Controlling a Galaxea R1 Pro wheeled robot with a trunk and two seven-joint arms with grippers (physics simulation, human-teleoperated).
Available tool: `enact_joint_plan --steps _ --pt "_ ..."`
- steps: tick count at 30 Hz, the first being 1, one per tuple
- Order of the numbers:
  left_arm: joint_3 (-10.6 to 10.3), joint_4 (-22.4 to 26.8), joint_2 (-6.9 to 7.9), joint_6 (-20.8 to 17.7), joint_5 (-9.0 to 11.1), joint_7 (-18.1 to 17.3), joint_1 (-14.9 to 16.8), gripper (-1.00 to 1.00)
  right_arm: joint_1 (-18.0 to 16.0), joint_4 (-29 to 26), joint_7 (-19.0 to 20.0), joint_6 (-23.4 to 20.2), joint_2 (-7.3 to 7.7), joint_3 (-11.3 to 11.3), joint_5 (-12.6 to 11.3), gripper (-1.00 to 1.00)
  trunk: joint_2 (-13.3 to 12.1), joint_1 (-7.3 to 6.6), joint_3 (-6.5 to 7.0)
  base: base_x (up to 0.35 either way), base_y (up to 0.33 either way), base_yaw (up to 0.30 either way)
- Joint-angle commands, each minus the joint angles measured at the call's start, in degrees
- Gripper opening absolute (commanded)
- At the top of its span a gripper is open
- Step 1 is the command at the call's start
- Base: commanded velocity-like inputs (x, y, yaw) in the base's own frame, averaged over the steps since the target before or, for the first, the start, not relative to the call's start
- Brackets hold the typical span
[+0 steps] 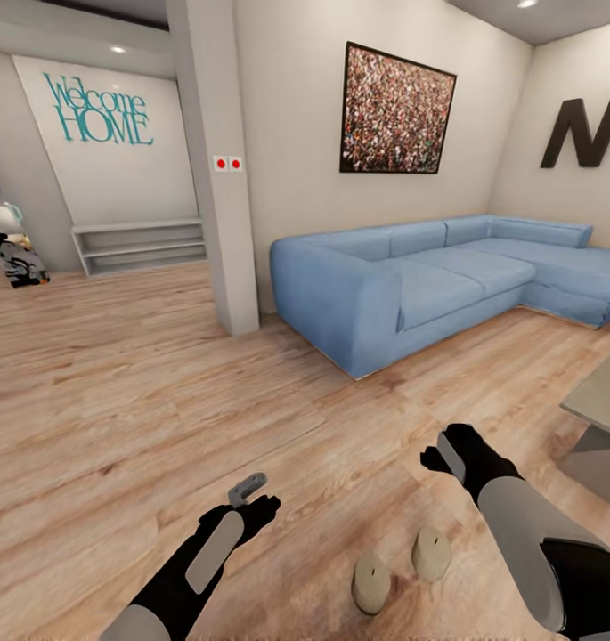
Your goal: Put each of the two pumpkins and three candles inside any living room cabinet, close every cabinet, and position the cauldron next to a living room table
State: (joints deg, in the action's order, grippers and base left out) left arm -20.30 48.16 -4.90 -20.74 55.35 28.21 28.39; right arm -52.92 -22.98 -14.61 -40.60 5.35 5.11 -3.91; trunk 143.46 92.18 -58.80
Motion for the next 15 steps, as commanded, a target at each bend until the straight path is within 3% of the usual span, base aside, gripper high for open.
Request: enact_joint_plan --steps 1,5,15 --pt "-0.1 0.1 0.01 0.0 0.5 0.3 0.0 1.0 -0.1 0.0 -0.4 0.1 -0.03 0.2 0.3 1.0 0.0 0.01 -0.29 0.0 0.0 0.0" --pt "0.1 0.6 0.01 -0.1 0.8 -0.3 0.0 1.0 -0.9 -0.1 -0.4 0.3 -0.41 0.4 1.9 1.0 0.1 0.11 -1.17 0.0 0.0 0.0" --pt "0.1 0.6 0.06 -0.2 0.8 -0.3 0.0 1.0 -2.4 -0.3 0.4 1.2 -1.58 0.2 2.6 1.0 0.2 0.37 -3.39 0.0 0.0 0.0"
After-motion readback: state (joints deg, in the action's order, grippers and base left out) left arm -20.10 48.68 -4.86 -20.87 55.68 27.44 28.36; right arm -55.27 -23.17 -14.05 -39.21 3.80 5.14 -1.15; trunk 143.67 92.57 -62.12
